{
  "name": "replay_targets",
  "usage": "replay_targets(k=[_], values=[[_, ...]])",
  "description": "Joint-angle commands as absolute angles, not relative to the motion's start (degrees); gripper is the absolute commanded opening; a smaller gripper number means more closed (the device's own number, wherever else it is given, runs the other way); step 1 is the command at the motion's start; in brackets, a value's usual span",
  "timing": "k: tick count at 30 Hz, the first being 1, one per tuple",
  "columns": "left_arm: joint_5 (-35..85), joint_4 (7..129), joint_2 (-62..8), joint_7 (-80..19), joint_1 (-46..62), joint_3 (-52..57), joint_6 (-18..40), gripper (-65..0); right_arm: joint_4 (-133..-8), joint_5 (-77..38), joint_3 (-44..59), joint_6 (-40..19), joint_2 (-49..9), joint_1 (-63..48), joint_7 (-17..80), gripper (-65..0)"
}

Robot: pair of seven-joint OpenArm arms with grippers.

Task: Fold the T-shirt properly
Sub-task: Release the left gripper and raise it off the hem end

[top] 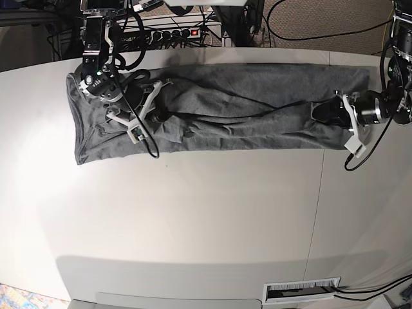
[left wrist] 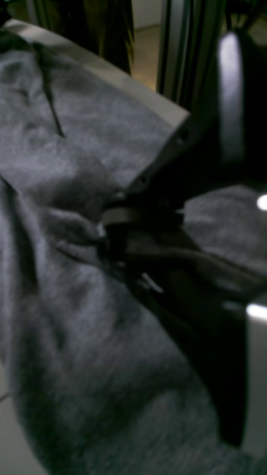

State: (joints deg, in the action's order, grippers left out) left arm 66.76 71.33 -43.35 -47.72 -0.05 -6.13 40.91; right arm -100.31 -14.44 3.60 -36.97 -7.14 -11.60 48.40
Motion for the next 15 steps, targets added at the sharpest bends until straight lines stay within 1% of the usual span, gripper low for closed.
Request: replay_targets(k=[1,5,8,15], values=[[65.6,71.5,-45.1,-50.0,-0.4,-6.0,40.0,-49.0,-100.2,-14.2,3.6,-37.0,-7.4,-11.0,47.5,-65.0],[70.6,71.6,-45.9,-54.1,-1.6,-2.7,40.0,-49.0,-97.7,-11.0,4.2,-36.8,-7.5,-10.7,47.5,-65.0],[75.7,71.6,-45.9,-58.2,-2.1,3.0,40.0,-49.0,-96.8,-10.6,4.6,-36.8,-7.5,-10.4,47.2,-65.0],[75.1,71.6,-45.9,-66.2,-1.9,15.7,40.0,-49.0,-96.8,-10.6,4.6,-36.8,-7.5,-10.4,46.7,-65.0]])
